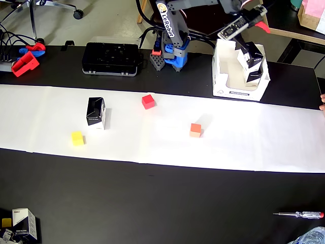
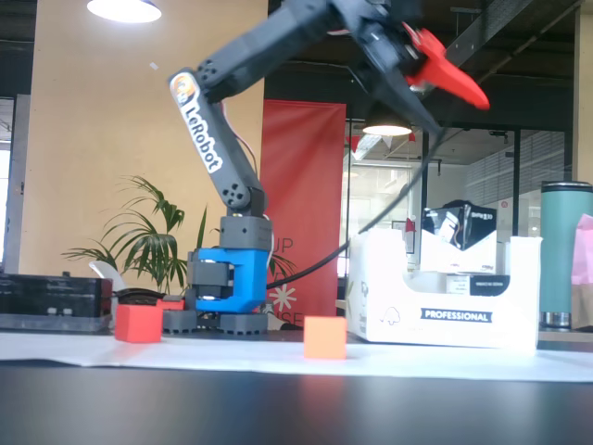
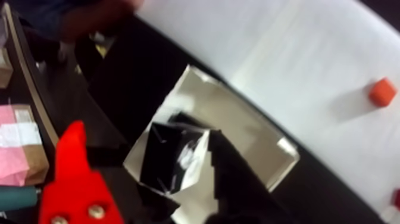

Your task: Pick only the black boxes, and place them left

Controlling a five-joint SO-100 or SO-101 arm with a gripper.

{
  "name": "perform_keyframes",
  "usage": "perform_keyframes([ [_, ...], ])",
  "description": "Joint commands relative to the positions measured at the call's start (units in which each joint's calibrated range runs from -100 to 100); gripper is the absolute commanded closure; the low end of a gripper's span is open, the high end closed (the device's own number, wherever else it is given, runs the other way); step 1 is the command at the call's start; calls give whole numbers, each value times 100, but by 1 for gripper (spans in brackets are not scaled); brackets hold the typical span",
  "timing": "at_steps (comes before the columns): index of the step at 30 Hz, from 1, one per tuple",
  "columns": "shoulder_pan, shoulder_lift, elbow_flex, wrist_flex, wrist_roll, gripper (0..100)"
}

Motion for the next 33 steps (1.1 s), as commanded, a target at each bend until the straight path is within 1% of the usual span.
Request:
perform_keyframes([
  [1, 1195, -1034, -159, -96, 541, 61],
  [6, 2962, -1429, -132, -96, 1046, 61],
  [11, 4851, -1421, -123, -88, 1509, 61],
  [16, 6254, -1089, 223, -88, 2115, 61],
  [18, 6808, -876, 382, -88, 2420, 59],
  [20, 7345, -599, 453, -88, 2746, 54],
  [22, 7830, -275, 418, -96, 2973, 51],
  [28, 8956, 633, 249, -136, 3646, 52],
  [33, 9450, 1337, -301, -334, 3999, 52],
])
